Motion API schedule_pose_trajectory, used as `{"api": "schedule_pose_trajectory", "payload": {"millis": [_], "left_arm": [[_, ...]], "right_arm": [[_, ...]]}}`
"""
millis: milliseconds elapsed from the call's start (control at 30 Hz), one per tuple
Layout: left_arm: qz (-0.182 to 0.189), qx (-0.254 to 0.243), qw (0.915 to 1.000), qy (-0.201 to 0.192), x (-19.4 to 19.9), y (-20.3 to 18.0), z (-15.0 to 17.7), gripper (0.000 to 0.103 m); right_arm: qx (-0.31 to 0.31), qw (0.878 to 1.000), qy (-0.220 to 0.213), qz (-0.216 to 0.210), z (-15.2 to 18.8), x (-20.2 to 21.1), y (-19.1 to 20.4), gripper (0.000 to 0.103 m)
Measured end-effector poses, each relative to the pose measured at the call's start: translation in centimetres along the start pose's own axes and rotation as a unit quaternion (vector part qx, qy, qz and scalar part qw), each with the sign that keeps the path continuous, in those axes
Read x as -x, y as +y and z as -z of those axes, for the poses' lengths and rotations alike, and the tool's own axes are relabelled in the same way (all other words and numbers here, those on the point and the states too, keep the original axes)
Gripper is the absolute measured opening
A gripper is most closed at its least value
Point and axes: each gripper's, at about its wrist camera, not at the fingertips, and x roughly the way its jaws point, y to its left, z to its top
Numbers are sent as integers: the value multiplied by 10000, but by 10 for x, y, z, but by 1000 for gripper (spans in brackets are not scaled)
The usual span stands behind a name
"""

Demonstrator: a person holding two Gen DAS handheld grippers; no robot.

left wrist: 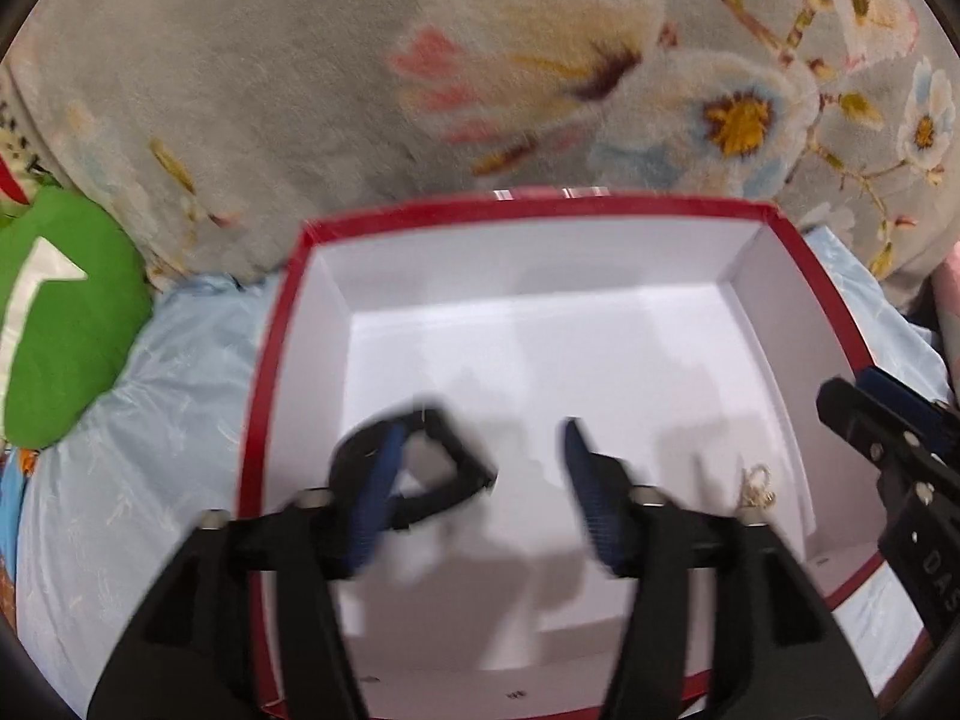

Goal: Organize jewelry
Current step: 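Carry both items into the red box and open both tools, then withdraw both tools from the box back over the jewelry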

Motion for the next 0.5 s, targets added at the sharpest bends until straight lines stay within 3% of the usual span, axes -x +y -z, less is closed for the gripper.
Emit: {"api": "schedule_pose_trajectory", "payload": {"millis": [33,67,333,500], "left_arm": [[-62,-5,9999,-150,5,0,0,78],[-95,-29,9996,-279,11,-1,-1,81],[-33,-212,9970,-746,72,-2,-7,84],[0,-135,9969,-771,114,7,3,85]], "right_arm": [[6,10000,-54,27,0,3,0,42],[-5,9999,-104,31,1,8,-1,43],[-130,9988,-475,-16,9,58,-9,51],[-85,9974,-719,-5,23,109,-13,55]]}}
